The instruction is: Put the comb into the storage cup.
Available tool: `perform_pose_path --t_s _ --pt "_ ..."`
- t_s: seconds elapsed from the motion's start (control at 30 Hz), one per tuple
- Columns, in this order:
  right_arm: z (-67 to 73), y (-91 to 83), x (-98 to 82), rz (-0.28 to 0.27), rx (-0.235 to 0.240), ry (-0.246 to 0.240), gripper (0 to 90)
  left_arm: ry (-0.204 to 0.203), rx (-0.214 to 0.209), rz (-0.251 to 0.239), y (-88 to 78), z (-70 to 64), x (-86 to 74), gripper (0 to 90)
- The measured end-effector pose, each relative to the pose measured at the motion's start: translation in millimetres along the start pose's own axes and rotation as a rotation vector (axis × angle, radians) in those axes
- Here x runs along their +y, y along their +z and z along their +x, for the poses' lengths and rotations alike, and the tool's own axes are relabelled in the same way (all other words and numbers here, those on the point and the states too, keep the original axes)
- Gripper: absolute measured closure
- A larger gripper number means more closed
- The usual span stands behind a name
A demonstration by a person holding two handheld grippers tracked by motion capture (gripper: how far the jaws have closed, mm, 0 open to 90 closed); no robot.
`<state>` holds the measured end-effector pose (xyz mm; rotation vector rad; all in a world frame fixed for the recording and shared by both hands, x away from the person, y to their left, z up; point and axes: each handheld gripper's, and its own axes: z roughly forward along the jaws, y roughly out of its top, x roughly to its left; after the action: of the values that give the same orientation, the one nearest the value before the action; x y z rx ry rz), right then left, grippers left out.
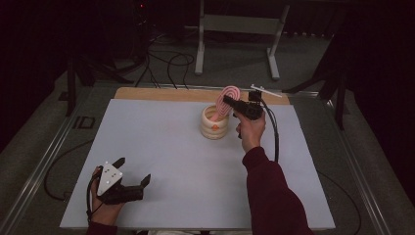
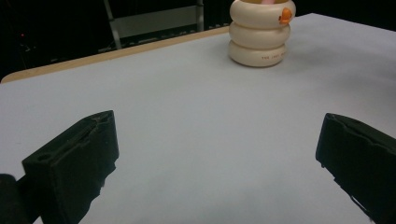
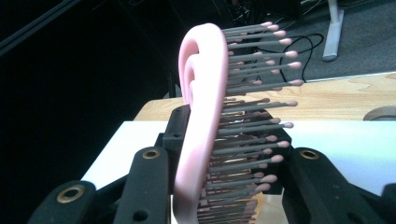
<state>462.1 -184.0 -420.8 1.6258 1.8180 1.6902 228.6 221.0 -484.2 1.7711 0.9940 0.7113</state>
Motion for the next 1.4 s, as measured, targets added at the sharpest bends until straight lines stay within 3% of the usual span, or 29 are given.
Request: perform_pose_path --t_s 0.2,0.6,1.0,1.4 --pt "-3.7 0.4 -0.6 0.006 -0.023 0.012 63.8 0.001 -0.001 -0.001 0.0 -0.4 0.2 0.0" --pt "-8.9 0.4 -1.0 0.011 -0.018 0.048 61.8 0.001 -0.001 0.0 0.2 -0.6 0.1 0.0" --pt "-12.0 -2.1 0.5 0.021 -0.01 0.037 43.4 0.003 -0.002 0.003 0.3 -0.9 0.0 0.0" --pt "-14.7 -2.5 -1.5 0.037 -0.012 0.025 38.8 0.004 -0.003 0.003 0.6 -1.1 0.0 0.0"
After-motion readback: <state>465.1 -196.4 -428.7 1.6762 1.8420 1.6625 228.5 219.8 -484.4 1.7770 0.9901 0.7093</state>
